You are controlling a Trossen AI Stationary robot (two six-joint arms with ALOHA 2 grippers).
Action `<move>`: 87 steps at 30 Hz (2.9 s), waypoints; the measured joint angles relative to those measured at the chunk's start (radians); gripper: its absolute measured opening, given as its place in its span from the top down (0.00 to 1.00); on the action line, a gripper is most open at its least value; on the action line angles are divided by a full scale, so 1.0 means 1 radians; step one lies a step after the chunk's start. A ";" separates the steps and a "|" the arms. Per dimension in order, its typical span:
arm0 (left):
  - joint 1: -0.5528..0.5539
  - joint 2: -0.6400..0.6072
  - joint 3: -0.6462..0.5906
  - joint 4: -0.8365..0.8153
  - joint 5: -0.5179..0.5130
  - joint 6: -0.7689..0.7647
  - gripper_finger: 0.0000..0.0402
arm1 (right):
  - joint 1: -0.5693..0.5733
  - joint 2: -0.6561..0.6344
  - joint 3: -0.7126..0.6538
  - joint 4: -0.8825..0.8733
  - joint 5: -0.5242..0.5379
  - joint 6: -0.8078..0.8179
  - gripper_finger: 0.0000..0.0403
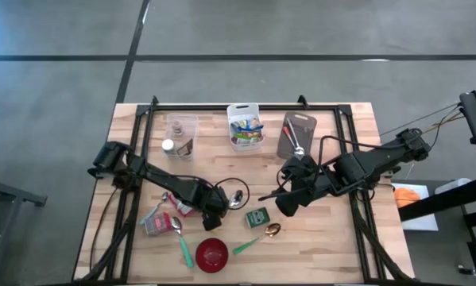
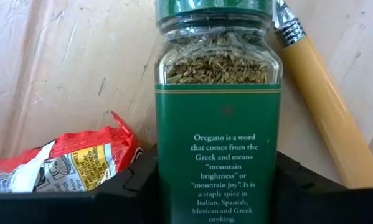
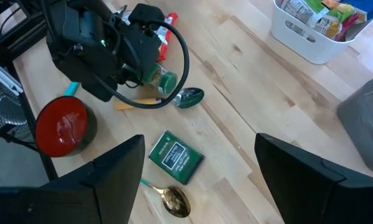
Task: Pick & Place Food Item
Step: Put the green seasoning bottle into the transparent bin
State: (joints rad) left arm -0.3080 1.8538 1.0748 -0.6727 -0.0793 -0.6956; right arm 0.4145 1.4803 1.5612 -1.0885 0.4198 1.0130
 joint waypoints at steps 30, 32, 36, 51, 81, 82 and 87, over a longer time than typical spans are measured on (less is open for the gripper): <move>0.054 -0.530 0.018 0.537 -0.139 -0.014 0.54 | 0.046 -0.066 0.022 0.354 0.136 -0.150 0.26; 0.063 -0.531 0.019 0.641 -0.140 0.019 0.54 | 0.044 -0.071 0.022 0.441 0.145 -0.201 0.26; 0.069 -0.528 0.019 0.806 -0.146 0.071 0.54 | 0.044 -0.081 0.022 0.547 0.220 -0.259 0.26; 0.093 -0.527 0.025 0.994 -0.138 0.191 0.54 | 0.008 -0.055 0.020 0.721 0.287 -0.273 0.26; 0.161 -0.360 0.256 0.987 0.060 0.224 0.54 | -0.060 -0.055 0.020 0.861 0.155 -0.397 0.26; 0.161 -0.359 0.257 0.980 0.065 0.224 0.54 | -0.060 -0.055 0.020 0.861 0.155 -0.398 0.27; 0.164 -0.351 0.264 0.978 0.080 0.220 0.54 | -0.063 -0.055 0.020 0.863 0.155 -0.418 0.40</move>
State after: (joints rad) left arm -0.1441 1.5031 1.3384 0.3058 0.0011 -0.4759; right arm 0.3519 1.4250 1.5814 -0.2260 0.5747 0.5952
